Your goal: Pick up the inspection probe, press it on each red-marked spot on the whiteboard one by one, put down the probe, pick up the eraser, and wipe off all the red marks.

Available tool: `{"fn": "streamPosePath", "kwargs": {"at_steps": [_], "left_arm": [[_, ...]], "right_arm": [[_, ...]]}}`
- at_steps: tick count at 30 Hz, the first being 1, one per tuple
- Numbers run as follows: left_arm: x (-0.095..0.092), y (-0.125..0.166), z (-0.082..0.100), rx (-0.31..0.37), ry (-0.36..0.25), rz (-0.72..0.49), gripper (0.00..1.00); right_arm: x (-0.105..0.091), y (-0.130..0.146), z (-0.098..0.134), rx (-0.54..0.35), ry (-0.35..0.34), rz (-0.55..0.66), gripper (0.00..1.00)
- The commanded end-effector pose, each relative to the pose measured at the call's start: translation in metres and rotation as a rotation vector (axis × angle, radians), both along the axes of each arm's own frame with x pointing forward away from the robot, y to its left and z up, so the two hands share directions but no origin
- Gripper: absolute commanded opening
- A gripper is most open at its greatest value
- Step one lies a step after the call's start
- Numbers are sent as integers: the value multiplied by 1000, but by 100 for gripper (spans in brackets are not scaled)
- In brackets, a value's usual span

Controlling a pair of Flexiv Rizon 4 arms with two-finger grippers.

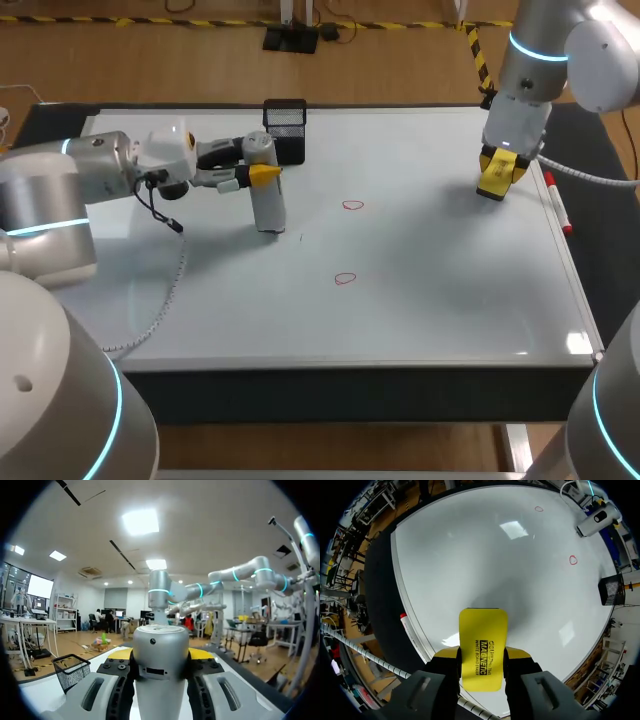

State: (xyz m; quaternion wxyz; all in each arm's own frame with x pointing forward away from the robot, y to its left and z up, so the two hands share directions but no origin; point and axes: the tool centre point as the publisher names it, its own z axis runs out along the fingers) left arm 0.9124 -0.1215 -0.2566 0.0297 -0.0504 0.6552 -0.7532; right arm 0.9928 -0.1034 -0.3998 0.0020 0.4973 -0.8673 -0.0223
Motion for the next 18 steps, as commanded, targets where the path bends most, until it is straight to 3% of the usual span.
{"fn": "streamPosePath", "kwargs": {"at_steps": [1,18], "left_arm": [[2,-3,-3,-3,1,-2,0],[3,-5,-6,14,-2,-7,0]], "right_arm": [[1,0,1,-4,1,2,0],[1,0,1,-4,1,2,0]]}}
